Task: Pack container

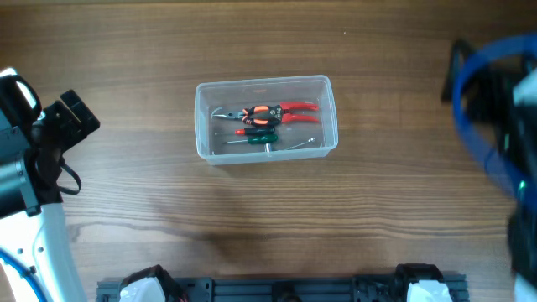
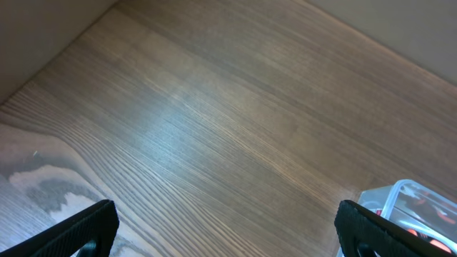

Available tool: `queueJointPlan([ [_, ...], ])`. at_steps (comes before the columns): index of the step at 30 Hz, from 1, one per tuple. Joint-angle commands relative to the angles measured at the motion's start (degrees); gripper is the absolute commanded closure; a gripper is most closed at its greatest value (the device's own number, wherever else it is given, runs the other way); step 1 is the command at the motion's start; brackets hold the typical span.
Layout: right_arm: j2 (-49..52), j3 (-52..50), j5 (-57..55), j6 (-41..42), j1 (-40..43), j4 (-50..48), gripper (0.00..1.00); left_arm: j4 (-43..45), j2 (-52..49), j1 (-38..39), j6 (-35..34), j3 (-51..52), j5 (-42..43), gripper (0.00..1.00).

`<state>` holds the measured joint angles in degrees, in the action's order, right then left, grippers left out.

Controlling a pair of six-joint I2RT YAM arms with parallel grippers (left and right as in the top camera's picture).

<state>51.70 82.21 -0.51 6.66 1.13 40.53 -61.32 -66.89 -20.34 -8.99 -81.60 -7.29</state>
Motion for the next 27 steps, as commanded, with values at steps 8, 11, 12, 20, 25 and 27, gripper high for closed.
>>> queueJointPlan([
  [8, -28.1, -44.6, 0.1, -6.5, -0.1, -10.4, 0.0, 0.2, 0.4, -0.3, -0.7, -0.1, -0.3, 0.0],
  [11, -32.9, -54.4, 0.5, -4.3, -0.1, -17.6, 0.0, 0.2, 0.4, -0.3, -0.7, -0.1, -0.3, 0.0],
  [12, -34.5, -57.9, 0.5, -2.2, -0.1, -20.5, 0.0, 0.2, 0.4, -0.3, -0.7, -0.1, -0.3, 0.0],
  [20, -45.3, -73.5, 0.5, 9.4, -0.1, -30.5, 0.0, 0.2, 0.4, -0.3, -0.7, -0.1, -0.3, 0.0],
  [25, -49.0, -77.3, 0.5, 11.6, -0.1, -30.7, 0.0, 0.2, 0.4, -0.3, -0.7, -0.1, -0.3, 0.0],
  [27, -49.3, -77.9, 0.5, 11.8, -0.1, -30.7, 0.0, 0.2, 0.4, -0.3, -0.7, -0.1, -0.3, 0.0],
])
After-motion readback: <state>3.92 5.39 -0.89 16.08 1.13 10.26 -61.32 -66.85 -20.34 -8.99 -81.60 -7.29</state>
